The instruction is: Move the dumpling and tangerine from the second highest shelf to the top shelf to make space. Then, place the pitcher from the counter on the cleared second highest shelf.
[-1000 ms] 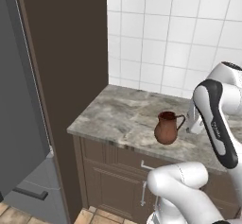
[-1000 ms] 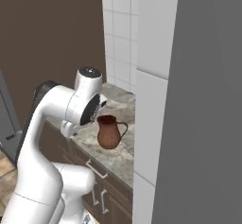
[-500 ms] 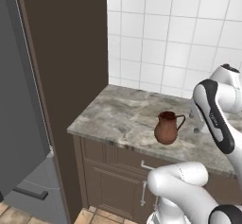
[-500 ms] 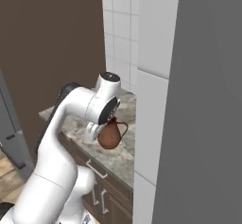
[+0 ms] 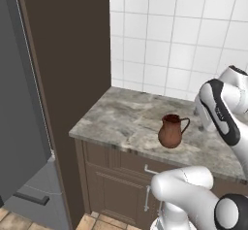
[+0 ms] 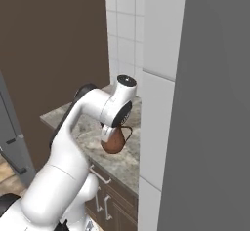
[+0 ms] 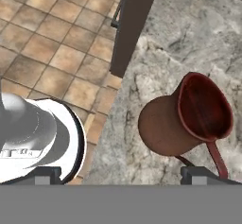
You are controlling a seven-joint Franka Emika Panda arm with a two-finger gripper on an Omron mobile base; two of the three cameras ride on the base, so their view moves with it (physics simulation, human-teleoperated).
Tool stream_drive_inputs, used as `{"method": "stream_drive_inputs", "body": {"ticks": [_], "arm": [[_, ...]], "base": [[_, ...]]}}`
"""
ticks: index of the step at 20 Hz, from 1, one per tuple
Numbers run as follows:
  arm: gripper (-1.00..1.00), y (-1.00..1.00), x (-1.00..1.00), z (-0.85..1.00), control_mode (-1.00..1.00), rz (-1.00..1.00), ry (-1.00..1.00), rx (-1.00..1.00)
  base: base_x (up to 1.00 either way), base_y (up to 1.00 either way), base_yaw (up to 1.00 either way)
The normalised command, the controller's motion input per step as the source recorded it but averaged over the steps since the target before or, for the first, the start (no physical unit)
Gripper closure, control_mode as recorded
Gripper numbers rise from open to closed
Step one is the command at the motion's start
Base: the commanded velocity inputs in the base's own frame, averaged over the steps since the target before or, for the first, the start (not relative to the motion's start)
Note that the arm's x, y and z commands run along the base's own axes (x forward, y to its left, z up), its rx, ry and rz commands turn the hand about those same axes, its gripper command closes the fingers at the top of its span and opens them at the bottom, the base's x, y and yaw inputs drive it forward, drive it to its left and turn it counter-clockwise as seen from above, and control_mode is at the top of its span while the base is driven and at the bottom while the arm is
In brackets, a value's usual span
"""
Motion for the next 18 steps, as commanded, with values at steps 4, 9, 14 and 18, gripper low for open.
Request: {"method": "stream_drive_inputs", "body": {"ticks": [4,9,14,18], "arm": [[-1.00,-0.01,0.35,0.00,-1.00,0.10,0.00,0.00],[-1.00,0.00,0.35,-0.04,-1.00,0.11,0.00,0.00],[-1.00,-0.10,0.29,-0.20,-1.00,0.13,0.00,0.00],[-1.00,-0.08,0.31,-0.26,-1.00,0.14,0.00,0.00]], "base": [[0.00,0.00,0.00],[0.00,0.00,0.00],[0.00,0.00,0.00],[0.00,0.00,0.00]]}}
